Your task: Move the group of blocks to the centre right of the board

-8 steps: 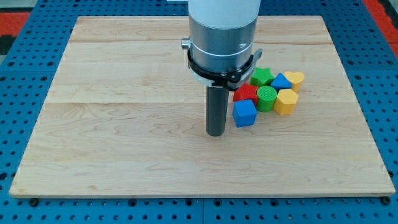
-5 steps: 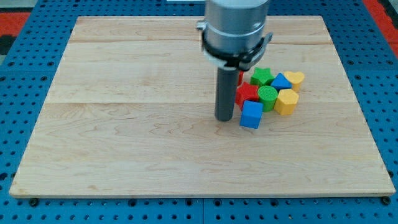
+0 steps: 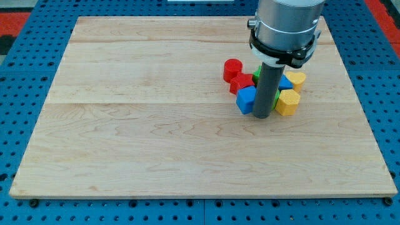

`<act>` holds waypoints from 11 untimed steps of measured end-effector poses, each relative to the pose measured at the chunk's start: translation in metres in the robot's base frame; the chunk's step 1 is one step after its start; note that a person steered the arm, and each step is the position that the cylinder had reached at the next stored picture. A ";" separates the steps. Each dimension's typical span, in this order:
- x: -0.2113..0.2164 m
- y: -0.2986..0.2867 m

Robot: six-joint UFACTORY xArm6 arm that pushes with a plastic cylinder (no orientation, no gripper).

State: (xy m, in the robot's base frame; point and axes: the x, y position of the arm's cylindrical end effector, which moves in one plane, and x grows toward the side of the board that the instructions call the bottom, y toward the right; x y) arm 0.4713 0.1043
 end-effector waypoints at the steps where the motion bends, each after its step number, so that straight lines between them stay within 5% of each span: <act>1: 0.000 0.001; 4: -0.047 -0.102; 7: -0.034 0.011; 9: 0.004 -0.021; 10: 0.066 0.039; 11: 0.082 0.135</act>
State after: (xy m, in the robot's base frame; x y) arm 0.5535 0.2389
